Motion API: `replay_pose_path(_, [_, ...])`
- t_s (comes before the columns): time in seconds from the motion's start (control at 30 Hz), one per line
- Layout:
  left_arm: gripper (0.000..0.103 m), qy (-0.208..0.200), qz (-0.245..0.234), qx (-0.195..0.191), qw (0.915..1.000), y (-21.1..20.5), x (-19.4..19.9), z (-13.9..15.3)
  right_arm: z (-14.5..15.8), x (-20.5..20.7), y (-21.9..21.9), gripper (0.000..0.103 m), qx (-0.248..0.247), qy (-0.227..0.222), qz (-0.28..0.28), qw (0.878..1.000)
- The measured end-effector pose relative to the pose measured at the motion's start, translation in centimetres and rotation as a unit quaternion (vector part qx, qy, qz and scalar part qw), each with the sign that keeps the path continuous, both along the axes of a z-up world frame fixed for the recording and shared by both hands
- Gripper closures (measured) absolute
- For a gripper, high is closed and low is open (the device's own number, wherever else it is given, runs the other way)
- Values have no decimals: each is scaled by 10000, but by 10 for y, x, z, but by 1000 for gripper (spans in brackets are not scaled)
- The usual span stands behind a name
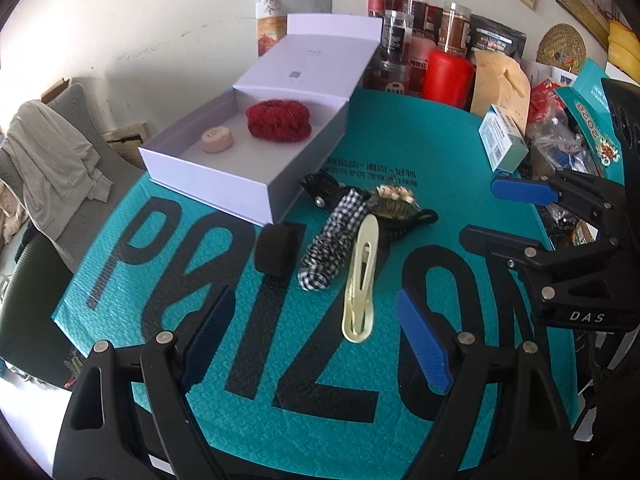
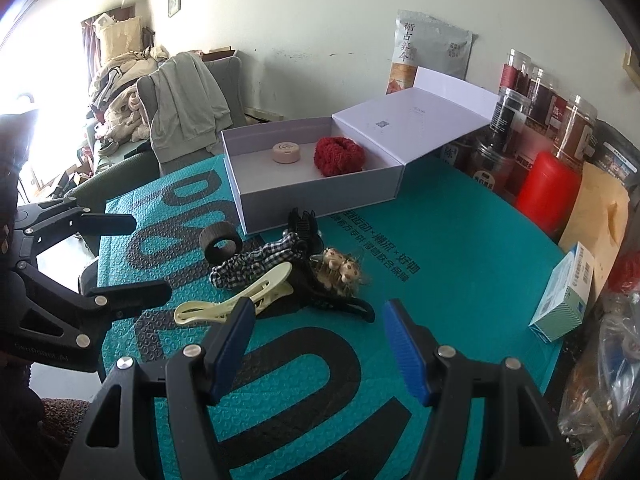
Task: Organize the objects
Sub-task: 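Grasp the cream claw clip with the left tool while the right tool grasps the black claw clip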
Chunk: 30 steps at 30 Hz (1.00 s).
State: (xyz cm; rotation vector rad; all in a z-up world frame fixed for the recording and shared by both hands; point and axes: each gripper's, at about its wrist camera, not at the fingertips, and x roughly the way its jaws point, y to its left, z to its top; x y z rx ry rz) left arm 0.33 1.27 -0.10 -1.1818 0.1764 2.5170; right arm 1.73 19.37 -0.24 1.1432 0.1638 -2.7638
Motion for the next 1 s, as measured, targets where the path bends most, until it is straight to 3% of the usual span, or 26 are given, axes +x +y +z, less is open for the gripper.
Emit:
replay_pose_path(0.43, [21,-409,-489,158,9978,20,-27,-39,-34,-29,18,36,-201,-352,-92,9991])
replay_pose_path(0.77, [22,-573,-623,-56,9964,34,-51,-61,-56,-57,23,36,-186,-513,149,9984])
replay_pose_path(1.0, [40,-855,-712,-155,9937,40,-60,-75,-68,-73,21,36,-246,-706,411,9964])
